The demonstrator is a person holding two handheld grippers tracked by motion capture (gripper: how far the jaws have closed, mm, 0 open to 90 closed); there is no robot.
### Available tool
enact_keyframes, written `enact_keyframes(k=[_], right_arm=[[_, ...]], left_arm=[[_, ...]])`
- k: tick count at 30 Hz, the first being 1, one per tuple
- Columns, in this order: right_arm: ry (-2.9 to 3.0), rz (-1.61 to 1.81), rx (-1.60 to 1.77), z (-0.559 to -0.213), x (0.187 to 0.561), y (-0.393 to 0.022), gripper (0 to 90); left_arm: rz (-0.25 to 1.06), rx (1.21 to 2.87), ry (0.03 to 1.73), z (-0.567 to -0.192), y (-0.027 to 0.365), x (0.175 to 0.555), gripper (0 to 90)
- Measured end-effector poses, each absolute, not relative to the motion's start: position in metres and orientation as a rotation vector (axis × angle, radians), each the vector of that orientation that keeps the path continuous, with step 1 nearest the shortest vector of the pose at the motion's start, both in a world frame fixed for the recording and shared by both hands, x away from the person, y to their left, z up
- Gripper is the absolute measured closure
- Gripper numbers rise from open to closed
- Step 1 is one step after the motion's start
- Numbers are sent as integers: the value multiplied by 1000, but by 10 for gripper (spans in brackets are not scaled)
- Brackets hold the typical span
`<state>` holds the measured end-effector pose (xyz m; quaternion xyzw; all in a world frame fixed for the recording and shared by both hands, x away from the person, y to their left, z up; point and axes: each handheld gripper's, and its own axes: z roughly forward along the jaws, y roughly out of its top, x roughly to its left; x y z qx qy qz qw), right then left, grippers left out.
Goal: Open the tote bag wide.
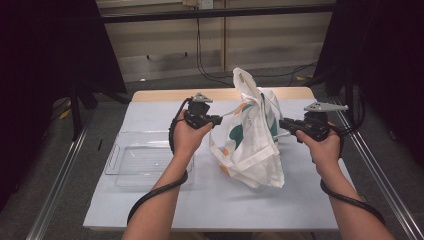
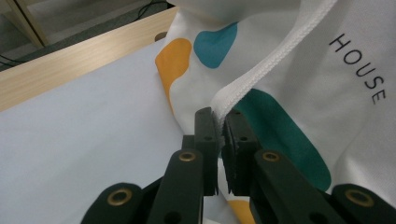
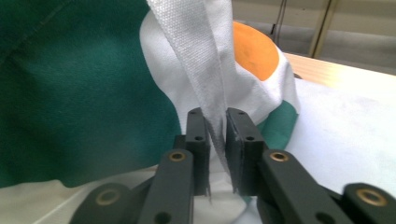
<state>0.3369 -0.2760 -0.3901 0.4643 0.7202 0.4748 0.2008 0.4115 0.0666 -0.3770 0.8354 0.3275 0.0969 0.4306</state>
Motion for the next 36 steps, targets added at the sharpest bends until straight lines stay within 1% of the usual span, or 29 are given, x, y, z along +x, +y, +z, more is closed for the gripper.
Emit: enact_keyframes(k=[7,17,20,21,25,30,32,34,35,36], right_arm=[[1987,1338,1311,-393,336,-282,852],[1954,1351,1385,-407,331,-295,857],[1953,1351,1394,-411,330,-299,858],[1951,1349,1409,-414,329,-302,858],[1947,1349,1418,-418,328,-306,858],[1955,1348,1435,-423,327,-306,858],[1959,1344,1435,-425,327,-305,858],[1961,1341,1431,-426,327,-306,858],[1963,1341,1431,-426,327,-306,858],[1965,1340,1428,-427,327,-306,859]], left_arm=[[261,2083,845,-380,78,412,852],[246,2048,891,-393,85,413,851],[250,2077,889,-392,89,414,851],[247,2053,904,-393,89,413,851],[251,2079,907,-393,93,414,851],[236,2039,932,-395,94,414,851],[240,2063,918,-395,95,414,851],[233,2047,923,-396,95,413,851],[233,2072,911,-395,96,414,851],[232,2054,925,-397,95,413,851]])
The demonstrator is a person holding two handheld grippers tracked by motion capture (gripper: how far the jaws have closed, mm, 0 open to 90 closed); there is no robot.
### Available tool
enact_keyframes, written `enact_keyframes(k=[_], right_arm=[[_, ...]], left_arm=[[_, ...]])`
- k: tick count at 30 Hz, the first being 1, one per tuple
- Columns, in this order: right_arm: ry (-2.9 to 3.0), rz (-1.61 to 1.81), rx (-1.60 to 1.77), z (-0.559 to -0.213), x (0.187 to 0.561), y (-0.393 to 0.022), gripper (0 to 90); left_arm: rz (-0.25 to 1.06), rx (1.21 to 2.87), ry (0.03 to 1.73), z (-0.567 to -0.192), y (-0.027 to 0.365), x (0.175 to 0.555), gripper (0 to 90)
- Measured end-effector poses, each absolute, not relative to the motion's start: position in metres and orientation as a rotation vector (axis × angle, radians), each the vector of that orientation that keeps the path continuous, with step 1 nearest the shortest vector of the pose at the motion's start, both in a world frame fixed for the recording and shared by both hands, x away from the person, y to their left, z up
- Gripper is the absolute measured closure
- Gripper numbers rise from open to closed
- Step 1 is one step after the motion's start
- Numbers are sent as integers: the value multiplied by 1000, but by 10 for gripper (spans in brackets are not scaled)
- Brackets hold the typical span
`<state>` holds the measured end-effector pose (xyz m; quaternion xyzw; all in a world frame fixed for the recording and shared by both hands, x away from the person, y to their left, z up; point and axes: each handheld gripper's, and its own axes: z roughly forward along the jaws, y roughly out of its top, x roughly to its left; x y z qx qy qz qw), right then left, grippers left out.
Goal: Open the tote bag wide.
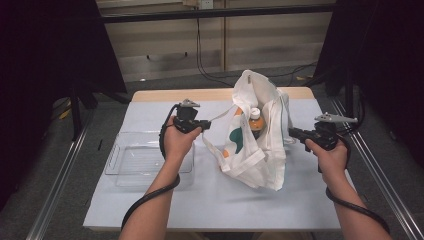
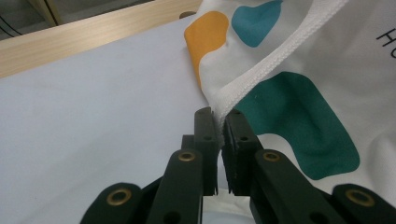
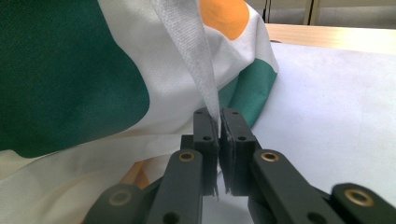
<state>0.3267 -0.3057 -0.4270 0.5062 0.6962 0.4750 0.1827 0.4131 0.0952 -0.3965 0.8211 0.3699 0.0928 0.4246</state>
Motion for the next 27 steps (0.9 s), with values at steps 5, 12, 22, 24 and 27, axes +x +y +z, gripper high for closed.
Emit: enact_keyframes(k=[5,12,22,24,27], right_arm=[[1971,1329,1433,-430,326,-306,856],[1970,1332,1424,-426,326,-306,853],[1988,1322,1405,-424,330,-301,849],[1989,1323,1406,-424,331,-300,848],[1990,1320,1415,-424,331,-300,845]], left_arm=[[219,2070,917,-397,97,414,826],[198,2064,914,-398,93,415,720],[213,2043,839,-385,79,417,530],[223,2033,819,-380,73,418,510],[235,2039,779,-376,63,418,500]])
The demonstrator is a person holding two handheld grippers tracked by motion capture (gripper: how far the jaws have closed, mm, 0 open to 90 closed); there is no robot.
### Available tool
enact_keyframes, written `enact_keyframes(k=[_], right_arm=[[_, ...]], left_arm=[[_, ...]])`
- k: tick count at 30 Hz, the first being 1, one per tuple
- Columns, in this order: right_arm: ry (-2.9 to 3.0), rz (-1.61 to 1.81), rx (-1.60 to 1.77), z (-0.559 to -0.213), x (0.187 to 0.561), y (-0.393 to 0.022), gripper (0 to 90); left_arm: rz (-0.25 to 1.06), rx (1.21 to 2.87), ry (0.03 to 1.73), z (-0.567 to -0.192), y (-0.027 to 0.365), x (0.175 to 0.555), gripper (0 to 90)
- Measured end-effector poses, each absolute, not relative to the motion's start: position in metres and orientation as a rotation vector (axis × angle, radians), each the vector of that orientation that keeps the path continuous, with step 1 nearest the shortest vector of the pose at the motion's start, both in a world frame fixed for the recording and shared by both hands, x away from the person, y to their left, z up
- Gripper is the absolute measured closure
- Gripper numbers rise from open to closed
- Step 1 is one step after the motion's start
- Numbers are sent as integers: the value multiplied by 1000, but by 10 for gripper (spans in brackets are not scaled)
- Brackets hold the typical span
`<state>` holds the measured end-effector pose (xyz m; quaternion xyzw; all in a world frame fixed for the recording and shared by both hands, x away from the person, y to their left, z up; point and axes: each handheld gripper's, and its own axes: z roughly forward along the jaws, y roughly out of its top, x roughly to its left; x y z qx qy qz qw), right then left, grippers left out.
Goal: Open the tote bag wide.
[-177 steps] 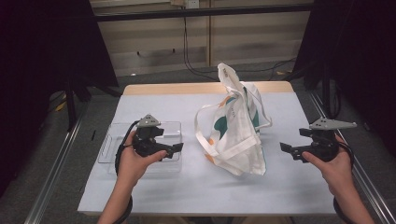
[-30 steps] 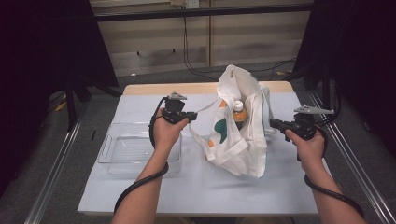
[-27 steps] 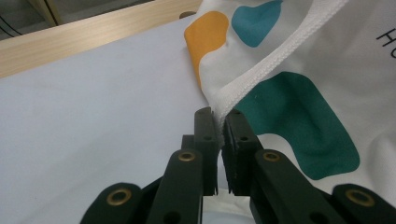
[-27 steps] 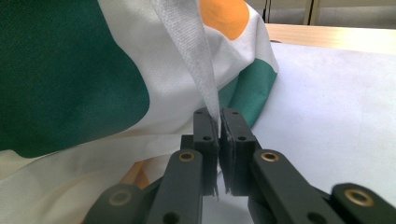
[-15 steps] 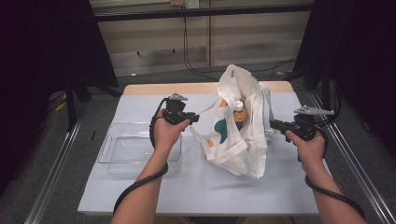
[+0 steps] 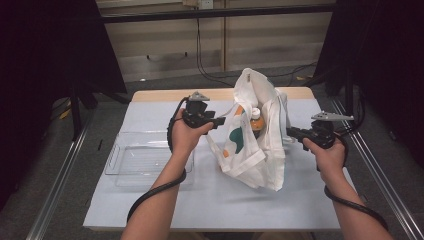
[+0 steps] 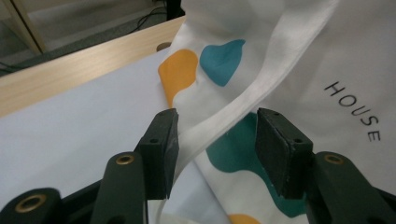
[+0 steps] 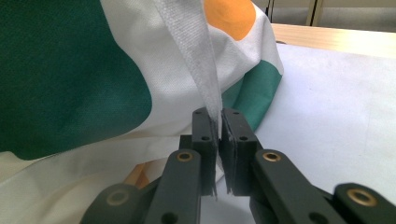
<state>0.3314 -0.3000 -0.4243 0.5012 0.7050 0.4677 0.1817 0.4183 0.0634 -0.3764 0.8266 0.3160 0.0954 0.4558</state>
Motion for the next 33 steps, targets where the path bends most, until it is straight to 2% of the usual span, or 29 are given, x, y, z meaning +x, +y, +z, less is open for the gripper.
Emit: enact_keyframes(k=[2,3,4,5,6,8,11,19,27,29,33], right_arm=[[1992,1318,1415,-424,332,-300,844],[1993,1318,1416,-424,332,-300,844],[1992,1318,1417,-424,332,-300,844],[1995,1319,1417,-424,332,-300,844],[1995,1319,1417,-424,332,-300,844],[1987,1321,1427,-425,332,-301,842],[1980,1323,1439,-428,332,-303,848],[1987,1295,1483,-443,331,-309,860],[1986,1302,1487,-447,330,-311,854],[1986,1291,1474,-444,330,-310,816],[1963,1275,1469,-437,330,-308,644]], left_arm=[[227,2028,766,-376,59,418,556],[222,2028,767,-376,58,418,556],[218,2007,772,-376,57,418,612],[202,1999,783,-377,56,418,711],[181,1998,808,-378,57,418,711],[144,1985,854,-381,60,420,774],[144,1988,886,-386,66,422,826],[141,2006,987,-405,82,425,854],[132,2022,982,-408,84,424,859],[128,2014,978,-407,82,424,859],[125,2009,971,-404,79,422,859]])
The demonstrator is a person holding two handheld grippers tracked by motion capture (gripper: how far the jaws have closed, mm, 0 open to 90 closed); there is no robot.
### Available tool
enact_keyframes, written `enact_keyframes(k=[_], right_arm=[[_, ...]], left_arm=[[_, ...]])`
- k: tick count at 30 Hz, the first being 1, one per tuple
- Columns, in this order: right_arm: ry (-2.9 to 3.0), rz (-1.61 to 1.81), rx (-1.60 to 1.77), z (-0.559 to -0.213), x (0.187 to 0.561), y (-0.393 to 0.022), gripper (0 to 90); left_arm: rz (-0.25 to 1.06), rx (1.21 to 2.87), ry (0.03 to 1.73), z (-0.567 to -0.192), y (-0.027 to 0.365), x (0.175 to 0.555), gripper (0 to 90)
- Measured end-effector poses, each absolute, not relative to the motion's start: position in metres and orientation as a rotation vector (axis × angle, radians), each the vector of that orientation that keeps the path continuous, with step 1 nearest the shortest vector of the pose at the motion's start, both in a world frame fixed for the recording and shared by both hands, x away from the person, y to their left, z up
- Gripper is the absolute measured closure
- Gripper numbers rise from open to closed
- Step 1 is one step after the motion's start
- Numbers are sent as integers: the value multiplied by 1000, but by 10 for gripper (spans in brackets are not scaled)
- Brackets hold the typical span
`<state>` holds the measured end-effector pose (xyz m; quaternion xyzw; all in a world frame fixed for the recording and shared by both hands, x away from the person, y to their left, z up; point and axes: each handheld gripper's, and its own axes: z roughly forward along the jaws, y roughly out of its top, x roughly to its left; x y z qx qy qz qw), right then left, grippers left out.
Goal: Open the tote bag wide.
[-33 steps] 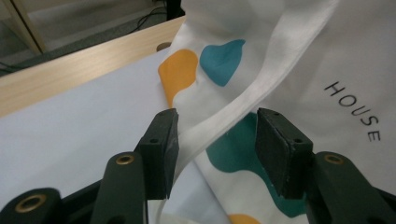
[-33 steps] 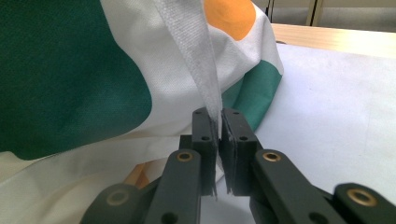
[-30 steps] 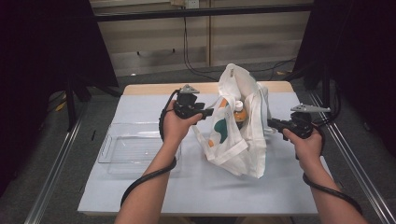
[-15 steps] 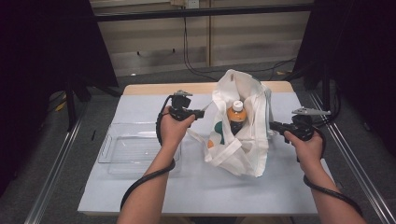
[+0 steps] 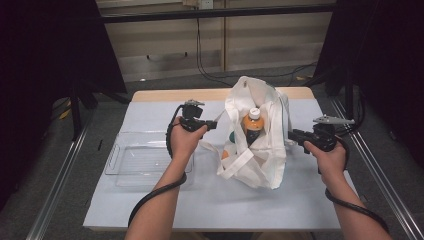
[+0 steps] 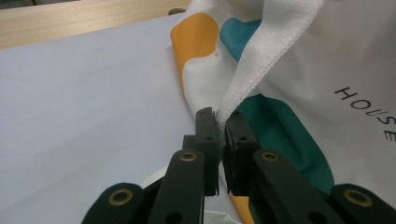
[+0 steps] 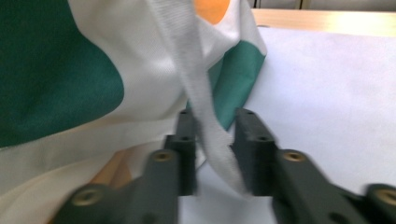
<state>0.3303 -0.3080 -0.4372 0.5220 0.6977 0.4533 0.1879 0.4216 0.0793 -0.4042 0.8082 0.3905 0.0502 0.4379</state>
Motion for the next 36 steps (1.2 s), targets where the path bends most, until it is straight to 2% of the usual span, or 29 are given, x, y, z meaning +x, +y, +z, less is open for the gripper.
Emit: enact_keyframes(k=[1,3,4,9,14,16,17,18,20,25,36], right_arm=[[1960,1261,1471,-436,330,-307,587],[1955,1268,1458,-432,331,-307,559],[1955,1249,1441,-427,331,-305,507],[1942,1262,1426,-417,333,-302,487],[1917,1308,1401,-402,337,-298,556],[1903,1332,1389,-398,340,-296,668],[1902,1352,1387,-398,341,-295,704],[1902,1352,1387,-398,341,-295,704],[1892,1367,1408,-401,342,-294,823],[1936,1328,1425,-416,344,-292,877],[1975,1271,1500,-443,345,-297,882]], left_arm=[[126,2013,969,-404,79,421,858],[126,2021,965,-404,80,421,855],[121,2021,964,-404,80,421,855],[121,2026,963,-404,79,421,856],[124,2035,963,-402,79,421,857],[123,2028,968,-402,78,421,859],[123,2034,966,-402,78,421,859],[125,2036,968,-403,78,421,859],[126,2034,970,-404,79,421,859],[121,2032,979,-406,79,422,859],[108,2032,991,-413,79,423,862]])
